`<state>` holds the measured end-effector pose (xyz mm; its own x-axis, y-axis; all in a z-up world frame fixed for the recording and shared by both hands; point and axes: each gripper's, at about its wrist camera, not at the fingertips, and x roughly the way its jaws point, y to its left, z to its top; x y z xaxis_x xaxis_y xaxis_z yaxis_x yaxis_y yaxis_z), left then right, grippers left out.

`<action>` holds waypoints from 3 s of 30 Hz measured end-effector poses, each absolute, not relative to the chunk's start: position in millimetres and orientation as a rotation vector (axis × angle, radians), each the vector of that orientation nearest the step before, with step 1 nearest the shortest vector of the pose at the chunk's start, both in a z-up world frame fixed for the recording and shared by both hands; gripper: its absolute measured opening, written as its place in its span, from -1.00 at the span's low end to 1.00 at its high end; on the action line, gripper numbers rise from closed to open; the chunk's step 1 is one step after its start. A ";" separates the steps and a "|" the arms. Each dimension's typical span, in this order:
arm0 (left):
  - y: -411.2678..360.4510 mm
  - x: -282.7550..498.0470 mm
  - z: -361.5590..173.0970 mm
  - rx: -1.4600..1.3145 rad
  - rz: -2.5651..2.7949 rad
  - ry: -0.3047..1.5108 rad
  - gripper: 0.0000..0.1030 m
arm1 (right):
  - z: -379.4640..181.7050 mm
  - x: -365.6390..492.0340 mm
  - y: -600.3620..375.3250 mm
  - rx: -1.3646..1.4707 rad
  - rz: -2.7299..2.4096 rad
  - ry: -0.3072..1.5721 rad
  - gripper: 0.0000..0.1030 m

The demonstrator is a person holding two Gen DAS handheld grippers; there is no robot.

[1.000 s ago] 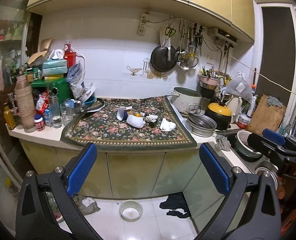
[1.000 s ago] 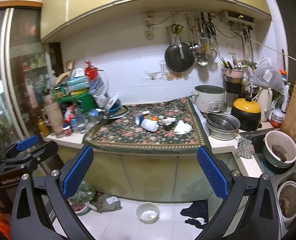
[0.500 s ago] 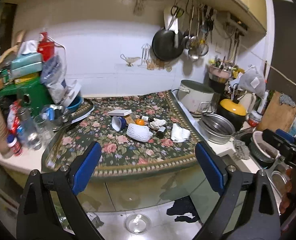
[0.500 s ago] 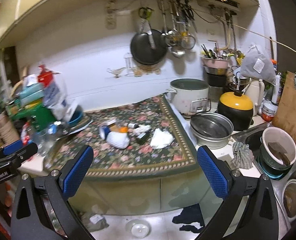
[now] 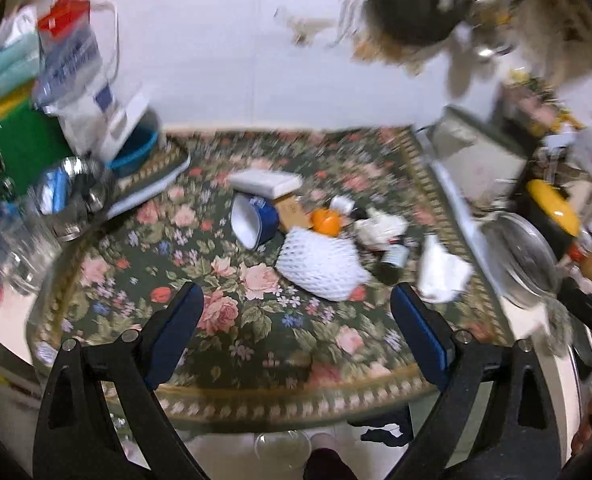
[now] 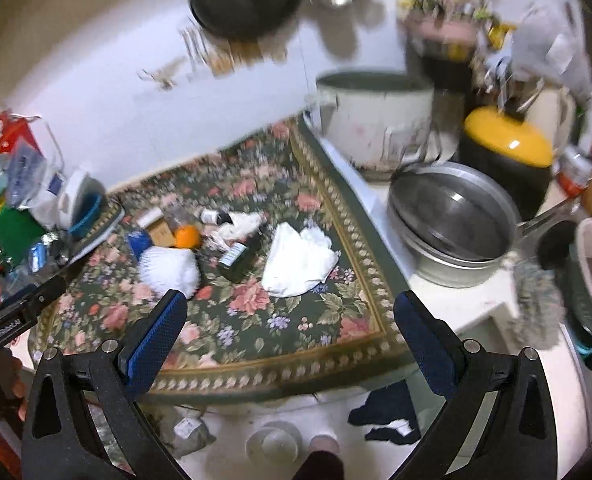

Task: Collect trash
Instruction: 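Reach the left tool to the white foam net while the right tool reaches the tissue, then grasp the foam net with the left tool while the right tool grasps the tissue, then carry both items down over the white bucket and open both tools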

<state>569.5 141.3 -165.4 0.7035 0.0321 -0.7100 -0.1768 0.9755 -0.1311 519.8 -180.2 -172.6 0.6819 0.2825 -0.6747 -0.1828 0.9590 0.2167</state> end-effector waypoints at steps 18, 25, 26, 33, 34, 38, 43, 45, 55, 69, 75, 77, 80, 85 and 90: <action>132.9 705.2 -282.3 -0.376 0.226 1.045 0.47 | -277.4 683.1 -161.3 0.107 0.420 1.156 0.41; 120.5 704.8 -277.2 -0.369 0.202 1.010 -0.26 | -288.8 682.7 -148.9 0.030 0.448 1.189 -0.36; 120.4 703.3 -275.8 -0.360 0.205 1.007 -0.37 | -288.0 680.1 -148.8 0.023 0.460 1.189 -0.67; 128.1 681.9 -260.9 -0.344 0.197 0.972 -0.71 | -273.9 665.5 -143.1 0.051 0.487 1.156 -0.88; 128.7 676.9 -257.4 -0.335 0.197 0.961 -0.72 | -268.6 660.9 -141.2 0.048 0.487 1.140 -0.88; 134.7 648.4 -239.6 -0.299 0.171 0.912 -0.74 | -238.9 631.2 -132.1 0.048 0.486 1.063 -0.88; 149.1 602.9 -216.2 -0.240 0.112 0.857 -0.74 | -204.4 586.2 -114.4 0.056 0.460 0.969 -0.88; 155.8 583.2 -209.2 -0.218 0.090 0.843 -0.74 | -192.4 565.7 -105.9 0.064 0.449 0.935 -0.88; 183.1 466.4 -189.9 -0.129 -0.017 0.773 -0.74 | -170.0 455.4 -67.0 0.106 0.422 0.819 -0.88; 161.8 385.5 -252.1 -0.141 -0.071 0.929 -0.74 | -205.6 369.8 -50.2 0.044 0.474 0.919 -0.88; 139.7 374.7 -326.6 -0.183 -0.023 1.040 -0.74 | -268.5 367.7 -53.5 0.005 0.530 1.016 -0.88; 133.1 372.8 -357.7 -0.202 -0.004 1.075 -0.74 | -294.3 370.0 -54.7 -0.019 0.549 1.042 -0.88; 124.2 372.0 -408.0 -0.231 0.027 1.125 -0.74 | -335.6 373.8 -56.8 -0.045 0.579 1.083 -0.88; 119.5 370.8 -494.3 -0.304 0.056 1.194 -0.74 | -414.3 380.6 -57.7 -0.095 0.588 1.139 -0.88; 120.0 376.0 -589.2 -0.339 0.057 1.274 -0.73 | -501.1 386.8 -58.2 -0.117 0.559 1.196 -0.88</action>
<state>376.0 120.0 -589.2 0.2982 -0.1447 -0.9435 -0.2285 0.9489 -0.2178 386.8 -58.2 -501.1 0.2489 0.3490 -0.9035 -0.4699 0.8592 0.2025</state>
